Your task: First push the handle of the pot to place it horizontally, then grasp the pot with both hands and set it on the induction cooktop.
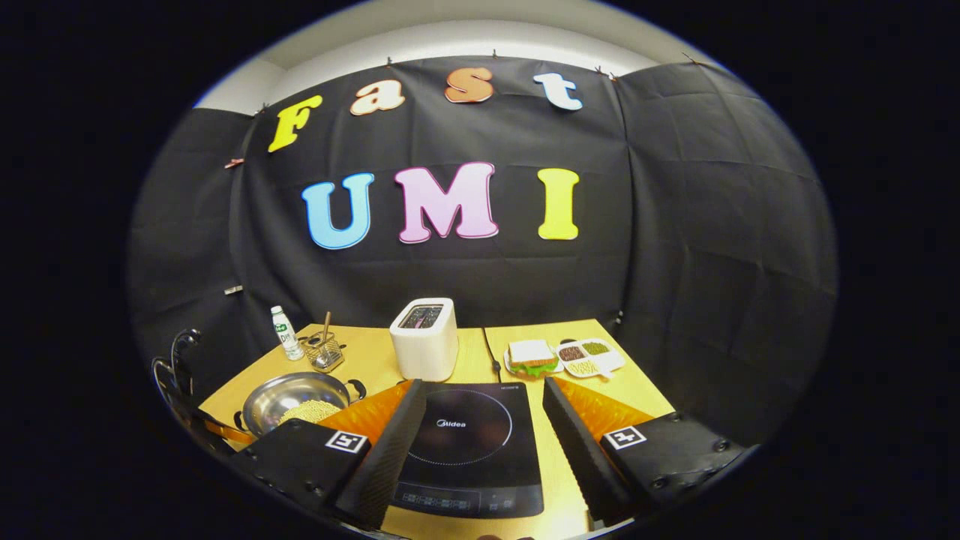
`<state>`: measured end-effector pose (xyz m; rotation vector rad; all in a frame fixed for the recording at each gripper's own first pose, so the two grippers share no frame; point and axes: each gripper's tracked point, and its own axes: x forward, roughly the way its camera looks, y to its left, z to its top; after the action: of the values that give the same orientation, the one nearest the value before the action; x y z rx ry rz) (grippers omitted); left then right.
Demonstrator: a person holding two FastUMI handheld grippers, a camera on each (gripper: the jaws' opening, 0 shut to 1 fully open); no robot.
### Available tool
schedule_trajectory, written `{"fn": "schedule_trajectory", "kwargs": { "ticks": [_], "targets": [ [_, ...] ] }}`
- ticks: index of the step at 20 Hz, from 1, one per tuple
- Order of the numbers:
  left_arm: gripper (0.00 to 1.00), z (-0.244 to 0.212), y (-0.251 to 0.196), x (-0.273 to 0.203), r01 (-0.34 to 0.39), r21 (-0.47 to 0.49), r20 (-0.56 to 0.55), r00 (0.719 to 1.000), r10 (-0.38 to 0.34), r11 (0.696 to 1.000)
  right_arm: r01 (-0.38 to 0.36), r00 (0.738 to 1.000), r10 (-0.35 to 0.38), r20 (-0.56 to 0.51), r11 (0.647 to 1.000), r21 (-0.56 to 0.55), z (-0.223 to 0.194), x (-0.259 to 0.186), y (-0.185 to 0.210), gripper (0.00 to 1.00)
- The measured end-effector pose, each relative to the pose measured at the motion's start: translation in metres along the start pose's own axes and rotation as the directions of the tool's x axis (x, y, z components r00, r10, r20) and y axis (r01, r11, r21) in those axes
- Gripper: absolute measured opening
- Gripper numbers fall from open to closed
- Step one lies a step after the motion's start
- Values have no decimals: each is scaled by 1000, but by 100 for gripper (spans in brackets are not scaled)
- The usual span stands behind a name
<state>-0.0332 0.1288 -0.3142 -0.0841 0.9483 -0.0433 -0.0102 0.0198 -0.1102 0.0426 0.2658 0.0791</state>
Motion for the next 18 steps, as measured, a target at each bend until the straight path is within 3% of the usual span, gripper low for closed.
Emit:
{"fn": "schedule_trajectory", "kwargs": {
  "ticks": [3,8,12,18],
  "targets": [
    [5,2,8,9,33,52,-21,999,-32,998,67,998,-66,-18,997,26,-12,-10,10,98],
    [5,7,17,21,94,97,-50,995,-90,991,111,994,-111,-14,994,0,-16,-29,30,98],
    [5,12,33,26,85,146,-56,995,-78,986,131,991,-131,-4,991,-19,-18,-37,40,98],
    [5,24,63,26,75,134,-57,996,-68,988,170,985,-170,19,985,-1,-12,-38,46,98]
  ]
}}
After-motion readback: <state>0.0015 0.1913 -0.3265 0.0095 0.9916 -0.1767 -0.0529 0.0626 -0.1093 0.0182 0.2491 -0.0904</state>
